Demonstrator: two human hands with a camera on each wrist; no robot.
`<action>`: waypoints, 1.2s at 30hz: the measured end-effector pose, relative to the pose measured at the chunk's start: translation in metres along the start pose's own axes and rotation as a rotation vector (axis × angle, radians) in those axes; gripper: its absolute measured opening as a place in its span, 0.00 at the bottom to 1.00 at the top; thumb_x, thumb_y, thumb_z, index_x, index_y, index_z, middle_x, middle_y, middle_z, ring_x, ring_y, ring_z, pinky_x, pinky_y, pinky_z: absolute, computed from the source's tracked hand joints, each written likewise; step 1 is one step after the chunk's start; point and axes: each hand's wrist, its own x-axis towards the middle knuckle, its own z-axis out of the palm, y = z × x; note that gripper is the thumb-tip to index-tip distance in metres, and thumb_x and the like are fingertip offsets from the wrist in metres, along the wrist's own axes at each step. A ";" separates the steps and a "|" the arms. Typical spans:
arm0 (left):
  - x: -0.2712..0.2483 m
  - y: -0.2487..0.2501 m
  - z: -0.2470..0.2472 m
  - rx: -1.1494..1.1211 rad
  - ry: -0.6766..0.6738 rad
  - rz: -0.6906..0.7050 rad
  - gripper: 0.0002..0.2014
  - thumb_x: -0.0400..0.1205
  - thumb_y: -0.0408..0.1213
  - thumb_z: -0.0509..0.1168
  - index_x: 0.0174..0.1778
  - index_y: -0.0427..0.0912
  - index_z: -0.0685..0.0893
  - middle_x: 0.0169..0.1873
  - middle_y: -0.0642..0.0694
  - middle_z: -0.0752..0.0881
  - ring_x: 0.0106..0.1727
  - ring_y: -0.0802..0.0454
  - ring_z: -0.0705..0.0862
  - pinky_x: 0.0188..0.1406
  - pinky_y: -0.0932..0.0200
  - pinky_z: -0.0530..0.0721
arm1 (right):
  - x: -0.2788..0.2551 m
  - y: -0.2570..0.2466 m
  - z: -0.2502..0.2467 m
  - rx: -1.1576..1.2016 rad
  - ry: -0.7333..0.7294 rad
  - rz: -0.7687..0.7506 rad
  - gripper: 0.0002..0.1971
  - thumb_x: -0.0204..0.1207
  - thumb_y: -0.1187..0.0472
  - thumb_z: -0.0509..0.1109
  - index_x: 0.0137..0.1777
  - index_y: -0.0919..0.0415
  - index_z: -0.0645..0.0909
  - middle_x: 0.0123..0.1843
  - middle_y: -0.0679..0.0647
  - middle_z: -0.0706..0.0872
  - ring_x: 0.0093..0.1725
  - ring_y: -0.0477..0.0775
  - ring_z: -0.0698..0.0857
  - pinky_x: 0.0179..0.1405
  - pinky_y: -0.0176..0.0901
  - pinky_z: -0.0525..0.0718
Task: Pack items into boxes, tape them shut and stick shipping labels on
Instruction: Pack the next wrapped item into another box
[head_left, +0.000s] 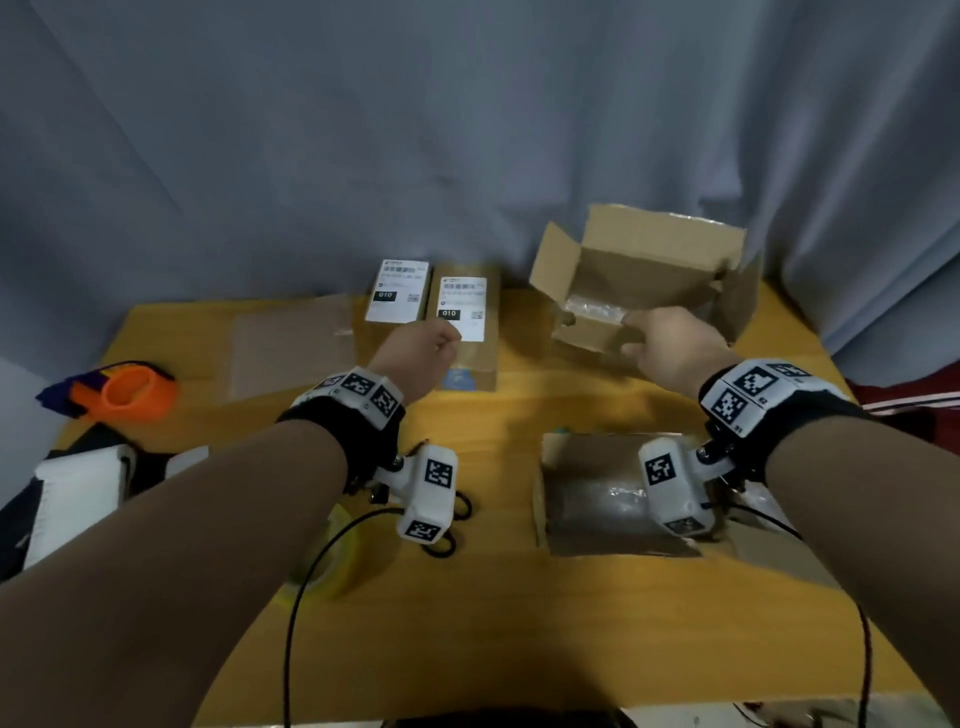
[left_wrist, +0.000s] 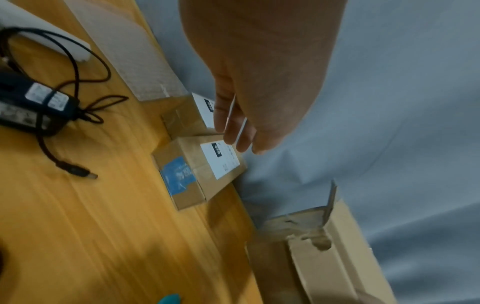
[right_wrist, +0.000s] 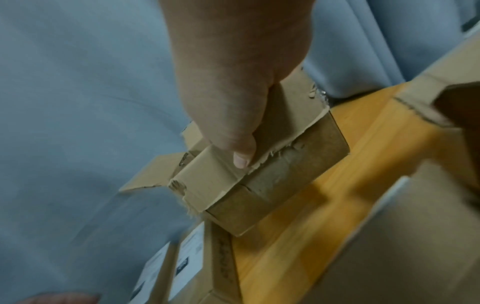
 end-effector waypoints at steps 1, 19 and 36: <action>0.002 0.005 0.006 -0.010 -0.008 0.001 0.12 0.85 0.37 0.58 0.60 0.41 0.82 0.53 0.47 0.84 0.57 0.49 0.81 0.54 0.56 0.78 | 0.000 0.010 0.005 -0.011 -0.025 0.011 0.17 0.83 0.57 0.63 0.71 0.55 0.75 0.62 0.60 0.82 0.60 0.64 0.81 0.57 0.55 0.83; 0.016 0.037 0.060 0.037 -0.092 -0.047 0.08 0.84 0.36 0.60 0.56 0.40 0.82 0.52 0.45 0.85 0.55 0.47 0.82 0.52 0.57 0.79 | 0.006 0.085 0.051 -0.173 -0.346 0.133 0.10 0.79 0.60 0.63 0.57 0.60 0.80 0.57 0.56 0.84 0.58 0.57 0.82 0.61 0.52 0.78; 0.101 0.116 0.028 -0.102 0.053 0.053 0.12 0.85 0.39 0.61 0.62 0.42 0.82 0.54 0.48 0.84 0.56 0.52 0.81 0.56 0.59 0.78 | 0.122 0.082 -0.007 0.228 0.105 0.216 0.26 0.76 0.42 0.65 0.65 0.61 0.77 0.65 0.60 0.81 0.66 0.64 0.78 0.66 0.54 0.76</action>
